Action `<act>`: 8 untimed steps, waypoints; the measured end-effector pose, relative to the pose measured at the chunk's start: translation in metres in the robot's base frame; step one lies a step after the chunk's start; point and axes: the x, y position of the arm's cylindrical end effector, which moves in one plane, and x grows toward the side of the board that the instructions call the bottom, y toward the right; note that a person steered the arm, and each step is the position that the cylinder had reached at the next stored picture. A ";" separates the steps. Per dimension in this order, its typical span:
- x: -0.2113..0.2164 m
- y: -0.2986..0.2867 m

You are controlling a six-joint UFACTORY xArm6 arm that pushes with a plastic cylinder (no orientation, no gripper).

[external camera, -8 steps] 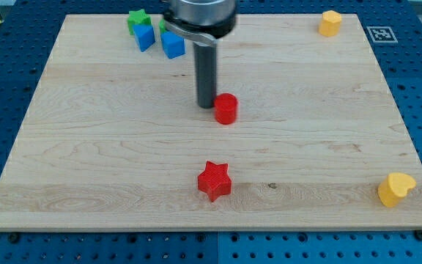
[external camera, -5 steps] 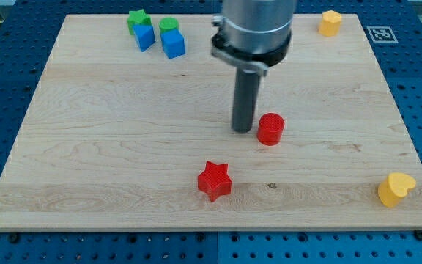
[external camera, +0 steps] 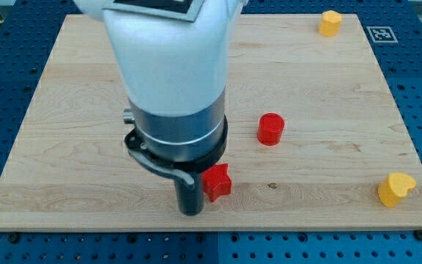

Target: Push the red star closer to the red circle

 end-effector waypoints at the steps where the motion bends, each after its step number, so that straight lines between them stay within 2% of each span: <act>1: -0.013 0.025; 2: -0.013 0.074; 4: -0.018 0.094; 5: 0.005 0.079; 6: 0.003 0.026; 8: -0.014 0.024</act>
